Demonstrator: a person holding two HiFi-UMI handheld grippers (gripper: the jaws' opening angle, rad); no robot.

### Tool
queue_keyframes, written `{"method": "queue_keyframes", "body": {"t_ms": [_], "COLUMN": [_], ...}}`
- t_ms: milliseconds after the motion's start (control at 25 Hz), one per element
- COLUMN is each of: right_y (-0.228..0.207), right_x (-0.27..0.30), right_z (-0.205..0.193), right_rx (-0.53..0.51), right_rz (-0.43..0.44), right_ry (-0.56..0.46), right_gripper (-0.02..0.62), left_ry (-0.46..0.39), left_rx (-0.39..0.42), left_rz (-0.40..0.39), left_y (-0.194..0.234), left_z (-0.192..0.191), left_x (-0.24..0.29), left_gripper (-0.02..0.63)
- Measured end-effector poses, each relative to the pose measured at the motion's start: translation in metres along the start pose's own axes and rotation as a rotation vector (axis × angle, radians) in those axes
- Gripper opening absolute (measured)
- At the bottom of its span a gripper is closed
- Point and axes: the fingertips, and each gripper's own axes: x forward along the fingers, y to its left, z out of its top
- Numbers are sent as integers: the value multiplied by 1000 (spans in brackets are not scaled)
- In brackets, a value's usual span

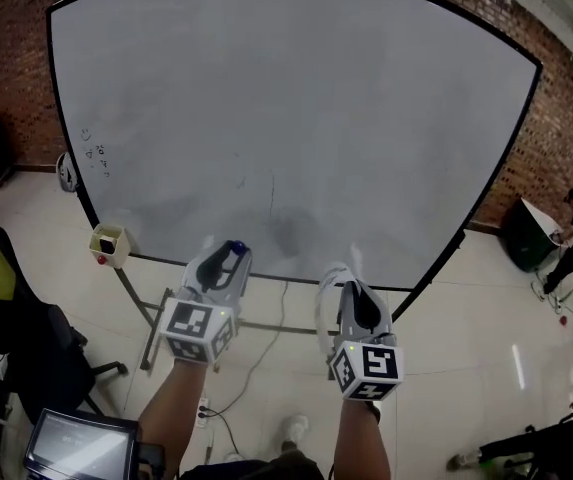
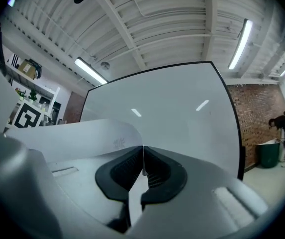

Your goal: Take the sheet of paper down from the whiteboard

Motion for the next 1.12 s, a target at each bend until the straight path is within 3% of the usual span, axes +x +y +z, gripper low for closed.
{"method": "queue_keyframes", "body": {"t_ms": [360, 680, 1120], "right_y": [31, 52, 66], "right_x": [-67, -79, -86], "right_z": [-41, -52, -40], "right_rx": [-34, -47, -94], "right_rz": [-107, -106, -97], "right_ry": [83, 87, 81], "right_gripper": [14, 14, 12], "left_ry": [76, 60, 66], "left_rx": [-4, 55, 25], "left_rz": [-65, -52, -46], "left_y": [-31, -45, -47], "left_z": [-42, -52, -49], "left_x": [-67, -90, -105], "left_gripper": [123, 124, 124]}}
